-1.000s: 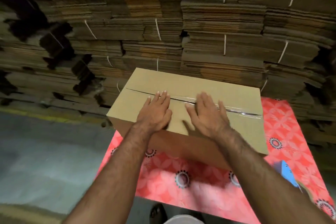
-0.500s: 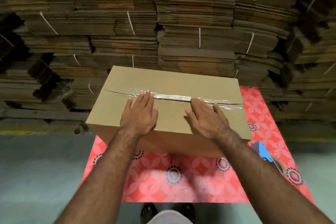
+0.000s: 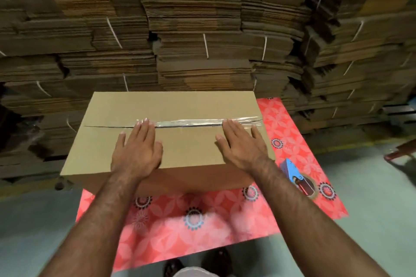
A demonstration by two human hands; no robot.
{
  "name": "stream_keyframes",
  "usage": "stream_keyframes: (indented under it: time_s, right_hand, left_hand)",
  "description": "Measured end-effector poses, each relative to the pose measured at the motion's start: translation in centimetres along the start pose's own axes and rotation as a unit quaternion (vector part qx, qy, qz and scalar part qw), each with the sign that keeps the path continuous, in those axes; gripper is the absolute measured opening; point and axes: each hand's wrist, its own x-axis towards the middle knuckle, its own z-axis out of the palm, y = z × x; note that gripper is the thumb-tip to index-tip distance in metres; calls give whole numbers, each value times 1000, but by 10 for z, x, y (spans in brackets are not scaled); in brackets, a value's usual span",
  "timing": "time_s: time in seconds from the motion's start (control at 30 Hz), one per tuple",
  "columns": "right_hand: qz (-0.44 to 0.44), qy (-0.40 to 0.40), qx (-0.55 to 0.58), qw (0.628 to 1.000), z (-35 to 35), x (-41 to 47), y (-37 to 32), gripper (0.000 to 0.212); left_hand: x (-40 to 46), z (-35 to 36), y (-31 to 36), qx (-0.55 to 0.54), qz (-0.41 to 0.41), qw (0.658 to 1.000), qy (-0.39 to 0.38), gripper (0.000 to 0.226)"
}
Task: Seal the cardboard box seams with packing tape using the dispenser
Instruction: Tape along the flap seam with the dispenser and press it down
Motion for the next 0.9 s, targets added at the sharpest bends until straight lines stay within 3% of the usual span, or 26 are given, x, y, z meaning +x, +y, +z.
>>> stream_keyframes:
  time_s: [0.13,0.23,0.3,0.4,0.5,0.6,0.7,0.9]
  right_hand:
    - [59,17,-15,998,-10,-5,44,74]
    - [210,-13,1,978,-13,-14,82,100]
    - [247,9,8,969,-21,-28,102,107]
    - [159,127,35,978,-36,-24,85,67]
    - [10,74,35,997,-35,1,10,65]
    - [-105,4,6,994,-12,16,-70,63]
    - [-133,-20,-2,991,5,23,-97,60]
    - [-119,-33,8,992,13,23,-89,62]
  left_hand:
    - [1,0,1,-2,-5,1000,1,67]
    - [-1,-2,0,2,-7,1000,-5,64]
    - [0,-2,0,4,-5,1000,-1,63]
    - [1,-5,7,4,-1,1000,4,62]
    - [1,-5,18,-12,10,1000,14,63]
    - [3,-6,33,-22,86,996,1,69]
    - [4,-5,29,-2,113,993,-20,61]
    - [-12,-11,-36,22,36,999,-3,59]
